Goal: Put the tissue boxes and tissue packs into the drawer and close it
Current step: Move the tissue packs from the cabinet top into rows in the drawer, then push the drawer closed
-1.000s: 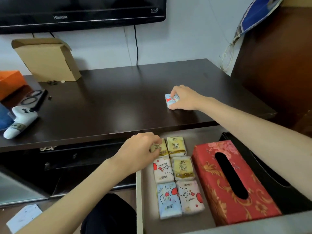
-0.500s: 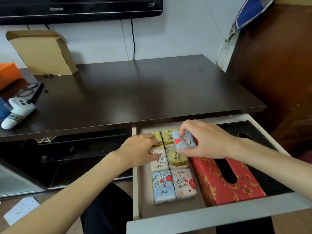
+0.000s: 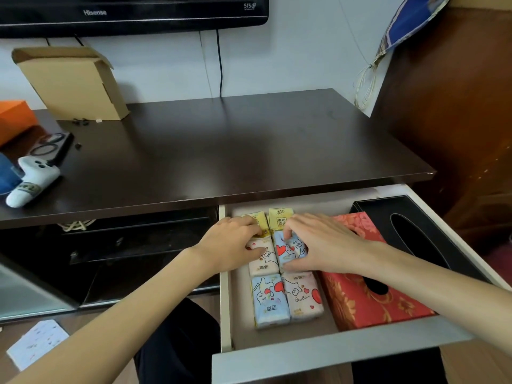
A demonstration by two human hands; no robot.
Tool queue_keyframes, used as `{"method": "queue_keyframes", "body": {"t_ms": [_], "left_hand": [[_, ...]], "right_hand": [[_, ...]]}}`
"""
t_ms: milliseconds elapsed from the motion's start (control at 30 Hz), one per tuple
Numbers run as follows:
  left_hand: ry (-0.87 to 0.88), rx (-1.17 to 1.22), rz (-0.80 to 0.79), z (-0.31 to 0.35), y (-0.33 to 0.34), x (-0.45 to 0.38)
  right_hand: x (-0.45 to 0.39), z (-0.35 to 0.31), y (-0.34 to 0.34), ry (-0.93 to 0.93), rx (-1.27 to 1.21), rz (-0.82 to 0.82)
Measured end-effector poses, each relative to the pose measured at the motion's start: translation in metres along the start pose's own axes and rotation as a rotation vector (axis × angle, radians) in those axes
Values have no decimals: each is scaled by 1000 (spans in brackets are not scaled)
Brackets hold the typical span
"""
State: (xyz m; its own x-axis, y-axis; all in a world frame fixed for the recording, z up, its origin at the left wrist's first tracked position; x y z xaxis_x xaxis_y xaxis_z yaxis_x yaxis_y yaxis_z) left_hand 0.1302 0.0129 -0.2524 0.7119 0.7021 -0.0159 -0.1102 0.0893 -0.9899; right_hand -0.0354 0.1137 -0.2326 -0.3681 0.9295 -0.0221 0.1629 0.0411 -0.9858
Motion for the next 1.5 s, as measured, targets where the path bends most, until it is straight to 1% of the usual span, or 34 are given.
{"method": "queue_keyframes", "body": {"t_ms": [133,267,367,500,633,733,867,1000,1167,1500], "left_hand": [[-7,2,5,1,0,1],[-26,31,10,4,-3,5],[-56,100,24,10,-10,14],[-79,226,81,27,-30,43],[-97,391,115,47,-48,91],[-82,467,92,64,-45,133],[-34,424,29,85,-24,172],[-39,372,52,91,-10,180],[-45,355,115,86,-6,178],[-44,361,183,63,0,145]], "right_hand": [[2,0,3,-6,-6,-20],[6,0,-1,-17,-68,-38],[16,-1,-11,6,-126,20],[41,-8,-28,25,-200,128],[87,-18,-35,43,-289,229],[126,-27,-25,85,-340,252],[173,-37,-2,111,-325,238],[199,-40,9,113,-225,228],[198,-38,7,77,-169,338],[169,-7,13,63,-132,392]]}}
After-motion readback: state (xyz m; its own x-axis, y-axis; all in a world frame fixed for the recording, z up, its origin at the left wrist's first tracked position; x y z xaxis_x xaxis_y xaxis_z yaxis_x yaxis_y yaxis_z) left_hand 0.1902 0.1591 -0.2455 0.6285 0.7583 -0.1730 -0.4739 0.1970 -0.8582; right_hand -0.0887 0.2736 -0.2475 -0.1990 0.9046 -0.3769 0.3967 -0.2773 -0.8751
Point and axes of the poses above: each hand's wrist, its own x-axis away from the middle knuckle, its own y-axis out of the palm, z = x × y, the point moved 4 cm from there along -x, towards the middle knuckle, and after that the axes turned 14 degrees about -y, right-handed, at the moved point
